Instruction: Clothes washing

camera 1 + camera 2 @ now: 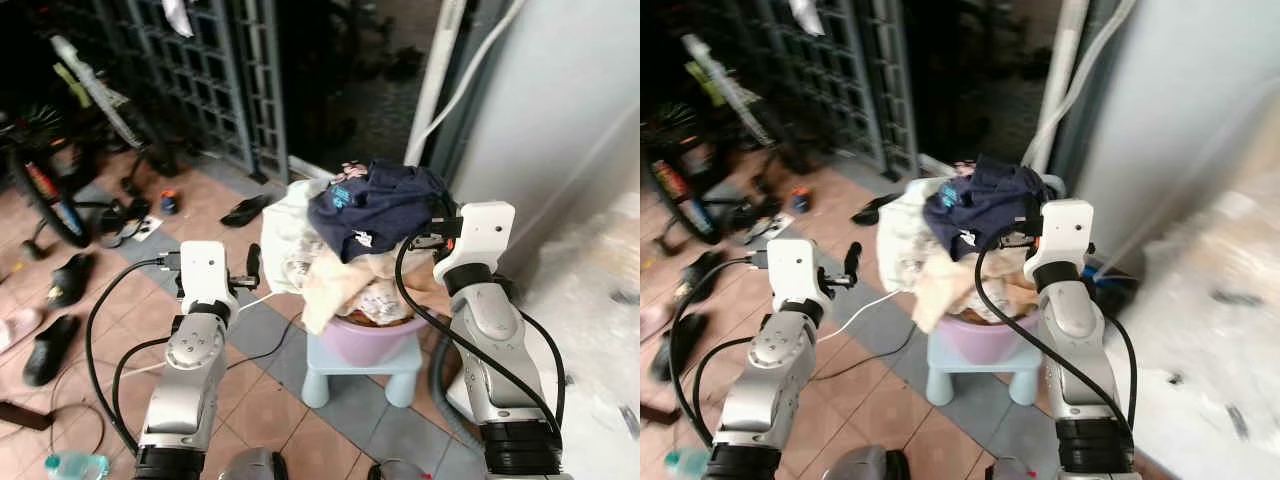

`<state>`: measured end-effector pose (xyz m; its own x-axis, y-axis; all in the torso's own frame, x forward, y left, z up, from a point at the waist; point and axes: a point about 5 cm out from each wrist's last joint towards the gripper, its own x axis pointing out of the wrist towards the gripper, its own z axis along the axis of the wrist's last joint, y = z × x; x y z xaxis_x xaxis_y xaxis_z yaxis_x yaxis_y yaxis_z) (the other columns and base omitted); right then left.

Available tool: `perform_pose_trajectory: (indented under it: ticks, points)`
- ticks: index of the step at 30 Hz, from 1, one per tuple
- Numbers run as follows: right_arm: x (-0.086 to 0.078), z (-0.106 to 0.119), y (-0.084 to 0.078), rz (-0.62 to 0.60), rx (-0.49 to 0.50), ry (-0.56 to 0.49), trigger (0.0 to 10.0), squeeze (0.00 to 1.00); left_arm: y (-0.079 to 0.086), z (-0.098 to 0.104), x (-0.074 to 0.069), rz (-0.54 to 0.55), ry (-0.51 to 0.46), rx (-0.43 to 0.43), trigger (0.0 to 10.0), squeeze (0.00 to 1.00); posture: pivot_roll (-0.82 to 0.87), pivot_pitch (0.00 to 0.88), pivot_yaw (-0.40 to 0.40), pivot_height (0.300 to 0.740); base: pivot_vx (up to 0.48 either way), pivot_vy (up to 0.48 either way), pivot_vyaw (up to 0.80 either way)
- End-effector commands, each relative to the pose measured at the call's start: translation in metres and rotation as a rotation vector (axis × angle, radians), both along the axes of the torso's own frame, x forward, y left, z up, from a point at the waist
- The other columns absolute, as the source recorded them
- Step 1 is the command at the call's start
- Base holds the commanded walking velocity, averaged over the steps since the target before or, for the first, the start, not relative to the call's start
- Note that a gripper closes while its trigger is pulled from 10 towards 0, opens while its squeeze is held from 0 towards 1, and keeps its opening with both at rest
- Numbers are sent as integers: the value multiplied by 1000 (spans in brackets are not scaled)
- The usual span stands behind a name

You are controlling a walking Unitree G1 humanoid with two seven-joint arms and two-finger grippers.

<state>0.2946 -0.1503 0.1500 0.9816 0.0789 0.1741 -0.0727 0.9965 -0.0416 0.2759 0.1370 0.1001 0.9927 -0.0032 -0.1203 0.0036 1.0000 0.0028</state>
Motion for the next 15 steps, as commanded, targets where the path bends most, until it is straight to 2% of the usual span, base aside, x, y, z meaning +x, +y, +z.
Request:
perform_pose_trajectory:
  ticks: [1,5,6,8,12,15]
  points:
    - [1,10,2,3,-5,-30,10000,0,2,-3,-2,11,12,5,10000,0,-16,0,57,740,0,0,-800]
    - [2,15,7,36,1,-23,10000,0,5,-6,-4,22,17,-5,10000,0,-14,0,57,740,0,0,0]
    - [4,31,10,52,3,-71,10000,0,6,-6,-4,22,19,-6,10000,0,-20,0,60,740,0,0,-800]
    - [5,43,11,50,0,-114,10000,0,6,-6,-4,21,19,-7,10000,0,-20,0,60,740,0,0,-800]
    - [12,80,0,12,29,-224,10000,0,4,-4,-1,16,7,-9,10000,0,-31,0,63,740,0,0,0]
    - [15,73,-8,-9,-2,-205,10000,0,3,-3,2,19,1,-6,10000,0,-36,0,63,740,0,0,0]
